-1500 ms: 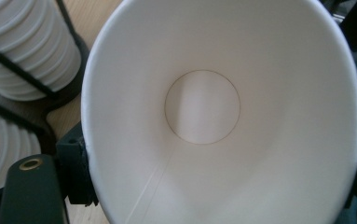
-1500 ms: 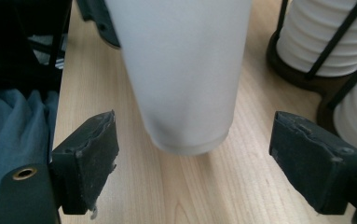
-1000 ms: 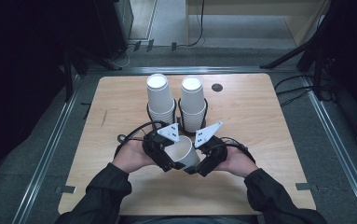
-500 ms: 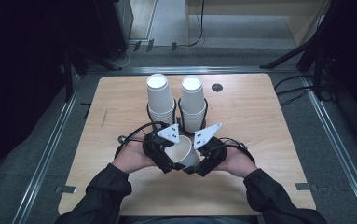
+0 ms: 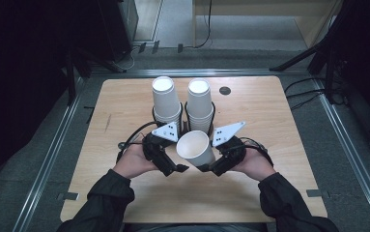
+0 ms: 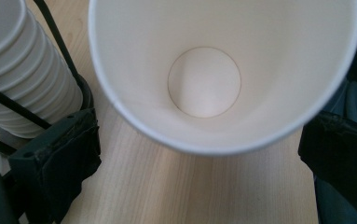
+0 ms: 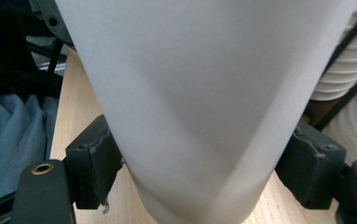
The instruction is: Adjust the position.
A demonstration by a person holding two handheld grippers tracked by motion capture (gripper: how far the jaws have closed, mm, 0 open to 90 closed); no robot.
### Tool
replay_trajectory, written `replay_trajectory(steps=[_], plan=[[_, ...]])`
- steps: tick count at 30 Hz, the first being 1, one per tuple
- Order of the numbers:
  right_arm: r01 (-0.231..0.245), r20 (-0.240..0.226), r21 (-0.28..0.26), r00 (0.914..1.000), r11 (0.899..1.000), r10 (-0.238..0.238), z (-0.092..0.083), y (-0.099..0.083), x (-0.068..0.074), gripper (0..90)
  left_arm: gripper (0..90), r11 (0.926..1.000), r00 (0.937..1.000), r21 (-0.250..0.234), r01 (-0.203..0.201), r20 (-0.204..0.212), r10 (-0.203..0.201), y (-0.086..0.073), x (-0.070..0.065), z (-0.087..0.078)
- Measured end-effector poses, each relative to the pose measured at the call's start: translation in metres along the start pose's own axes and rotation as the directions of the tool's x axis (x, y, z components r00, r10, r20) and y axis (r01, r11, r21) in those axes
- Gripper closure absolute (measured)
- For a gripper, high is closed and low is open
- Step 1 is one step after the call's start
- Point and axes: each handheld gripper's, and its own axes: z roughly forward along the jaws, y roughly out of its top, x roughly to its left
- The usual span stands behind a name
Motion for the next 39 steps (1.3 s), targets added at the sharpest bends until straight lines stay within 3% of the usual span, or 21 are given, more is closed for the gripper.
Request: replay_trajectory(steps=[5,11,14,17,20,25,28,37,39], plan=[[-0.014,0.014,-0.028,0.9998,1.000,0.014,-0.008,-0.002,-0.002,22.2,0.0,0.9961,0.9992,-0.082,0.033,0.026,-0.031,-0.004,0.003,-0.003],[-0.014,0.013,-0.051,0.9998,0.999,0.015,-0.011,-0.002,-0.002,22.1,0.0,0.9791,0.9961,-0.188,0.078,0.053,-0.070,-0.006,0.003,0.001],[-0.015,-0.003,-0.055,0.9999,0.998,0.015,-0.008,-0.002,-0.001,22.1,0.0,0.9730,0.9960,-0.217,0.080,0.057,-0.069,-0.003,0.002,0.003],[-0.020,-0.020,-0.057,0.9996,0.998,0.019,-0.005,-0.001,0.000,22.1,0.0,0.9635,0.9933,-0.250,0.097,0.086,-0.077,-0.001,0.002,0.004],[-0.015,-0.033,-0.058,0.9994,0.998,0.013,-0.001,-0.001,0.002,22.1,0.0,0.9624,0.9937,-0.256,0.091,0.088,-0.070,0.001,0.000,0.005],[-0.019,-0.061,-0.077,0.9980,0.997,0.014,0.007,0.002,0.004,22.1,0.0,0.9508,0.9939,-0.296,0.091,0.087,-0.068,0.003,-0.004,0.007],[-0.021,-0.072,-0.093,0.9973,0.995,0.014,0.008,0.003,0.004,22.7,11.7,0.9379,0.9975,-0.342,0.060,0.054,-0.044,0.001,-0.008,0.006],[-0.029,-0.078,-0.098,0.9967,0.995,0.021,0.005,0.002,0.002,22.9,19.8,0.9426,0.9951,-0.322,0.089,0.070,-0.070,0.001,-0.006,0.003],[-0.050,-0.088,-0.080,0.9953,0.996,0.043,0.005,0.002,0.001,18.7,19.7,0.9493,0.9958,-0.302,0.087,0.055,-0.073,0.001,-0.005,0.003]])
